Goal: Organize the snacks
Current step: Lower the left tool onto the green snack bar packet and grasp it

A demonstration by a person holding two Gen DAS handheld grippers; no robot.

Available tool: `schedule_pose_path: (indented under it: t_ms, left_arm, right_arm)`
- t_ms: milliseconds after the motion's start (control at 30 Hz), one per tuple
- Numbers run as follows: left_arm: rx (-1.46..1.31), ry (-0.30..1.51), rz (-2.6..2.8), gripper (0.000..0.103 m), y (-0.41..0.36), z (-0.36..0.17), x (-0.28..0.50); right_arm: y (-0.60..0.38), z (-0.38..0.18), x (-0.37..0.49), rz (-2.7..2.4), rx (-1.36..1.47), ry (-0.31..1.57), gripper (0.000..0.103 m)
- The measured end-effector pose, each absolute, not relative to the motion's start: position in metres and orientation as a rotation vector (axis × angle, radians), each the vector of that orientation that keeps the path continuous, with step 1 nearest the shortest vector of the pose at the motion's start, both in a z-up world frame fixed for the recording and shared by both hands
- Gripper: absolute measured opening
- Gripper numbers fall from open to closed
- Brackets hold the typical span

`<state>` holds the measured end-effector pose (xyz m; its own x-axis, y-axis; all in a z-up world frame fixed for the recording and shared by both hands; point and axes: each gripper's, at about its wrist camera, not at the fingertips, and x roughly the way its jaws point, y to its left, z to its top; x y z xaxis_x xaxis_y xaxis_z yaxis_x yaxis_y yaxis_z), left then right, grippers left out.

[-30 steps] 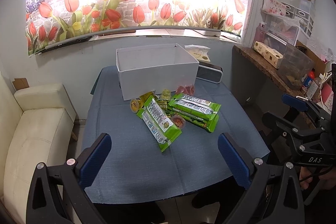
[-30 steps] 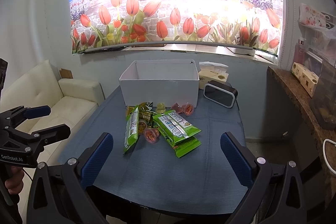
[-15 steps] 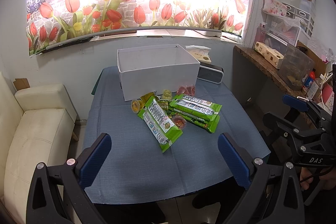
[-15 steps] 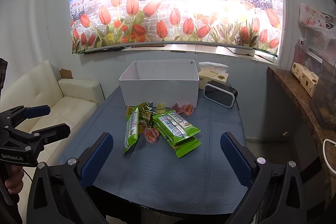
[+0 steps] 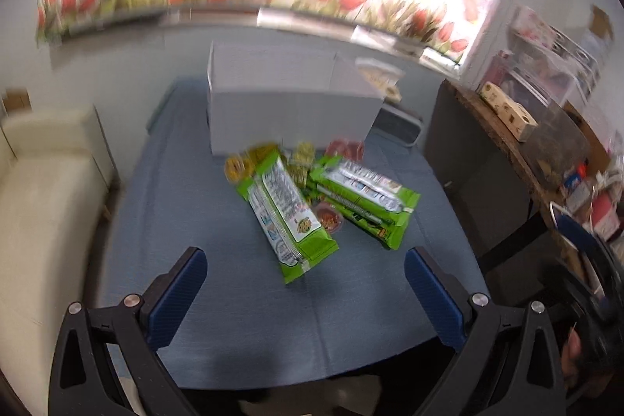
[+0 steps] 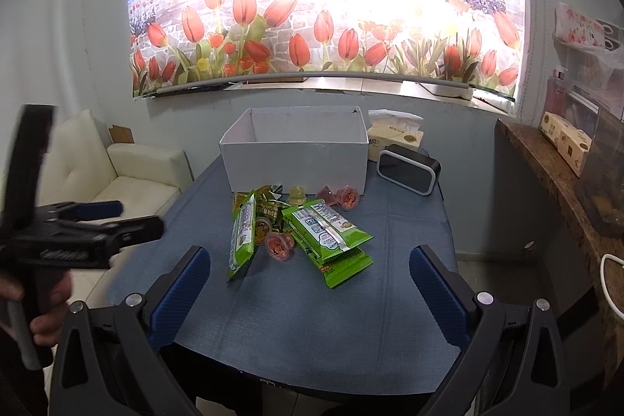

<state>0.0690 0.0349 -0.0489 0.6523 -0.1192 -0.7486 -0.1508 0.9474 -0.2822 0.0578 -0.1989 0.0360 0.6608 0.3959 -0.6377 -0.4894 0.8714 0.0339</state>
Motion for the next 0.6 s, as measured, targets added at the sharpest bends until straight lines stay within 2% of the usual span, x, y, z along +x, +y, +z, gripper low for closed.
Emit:
schedule_pose_path:
  t_ms: [300,533,567,600]
  left_arm:
    - [-0.578,1.080,0.026,0.103,0.063,-0.156,0.175]
    - [-0.549,1.136,0.146,0.103,0.063,-0.184,0.205]
    - [-0.543,1.139,0.146,0.101,0.062,-0.184,0.207]
    - [-0.549,1.139,0.140,0.092,0.060,-0.183,0.207]
  right_arm:
    - [-0.211,0.024,0.062,0.472,-0.137,0.720,0.103]
    - [-0.224,0.015,0.070,0.442,-0.110,0.746,0.103]
    - [-0.225,0.014,0.071,0.439,-0.106,0.751,0.103]
    - [-0.226,0.013,0.072,0.438,-0.102,0.755,0.103]
